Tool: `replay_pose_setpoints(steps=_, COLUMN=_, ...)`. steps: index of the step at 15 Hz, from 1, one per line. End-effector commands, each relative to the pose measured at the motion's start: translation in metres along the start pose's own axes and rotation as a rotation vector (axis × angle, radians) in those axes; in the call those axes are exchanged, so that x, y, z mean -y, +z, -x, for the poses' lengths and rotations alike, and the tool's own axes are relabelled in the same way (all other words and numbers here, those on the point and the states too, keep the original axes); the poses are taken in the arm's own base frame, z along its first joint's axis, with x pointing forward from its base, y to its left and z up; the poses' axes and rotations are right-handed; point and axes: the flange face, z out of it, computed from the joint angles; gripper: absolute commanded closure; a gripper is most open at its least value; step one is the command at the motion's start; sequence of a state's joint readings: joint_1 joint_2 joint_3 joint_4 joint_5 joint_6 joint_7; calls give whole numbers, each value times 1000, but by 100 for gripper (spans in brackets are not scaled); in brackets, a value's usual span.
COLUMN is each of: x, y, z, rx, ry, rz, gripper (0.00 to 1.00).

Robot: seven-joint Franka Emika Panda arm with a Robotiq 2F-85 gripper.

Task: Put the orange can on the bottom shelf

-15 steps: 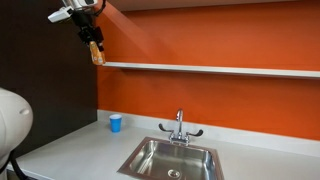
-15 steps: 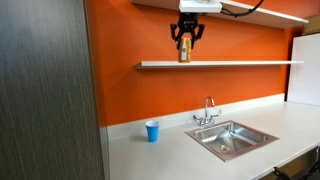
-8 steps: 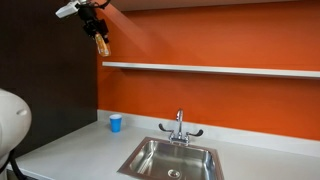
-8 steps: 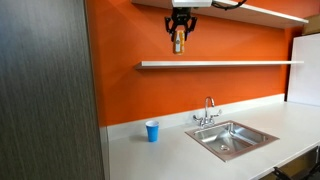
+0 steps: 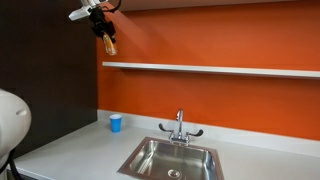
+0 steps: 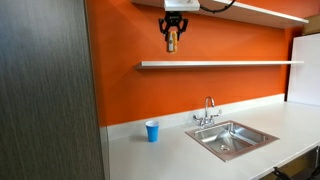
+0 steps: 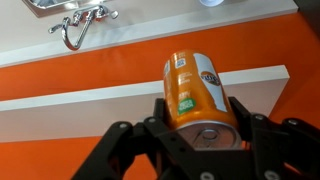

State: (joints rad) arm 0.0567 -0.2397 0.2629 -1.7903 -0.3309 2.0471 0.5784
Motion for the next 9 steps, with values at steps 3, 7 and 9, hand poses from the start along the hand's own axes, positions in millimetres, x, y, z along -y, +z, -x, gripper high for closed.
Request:
replay_pose_setpoints(steps=3, x=-4, y=17, z=-48, rx=-18, ry=22, rz=4, gripper=62)
replay_pose_setpoints(steps=7, x=-10, y=40, z=-74, rx=-13, ry=44, rz=15, gripper=62)
replay_pose_setpoints(steps=9, x=-11, y=52, z=-85, rx=-9, ry=53, rz=16, gripper=62)
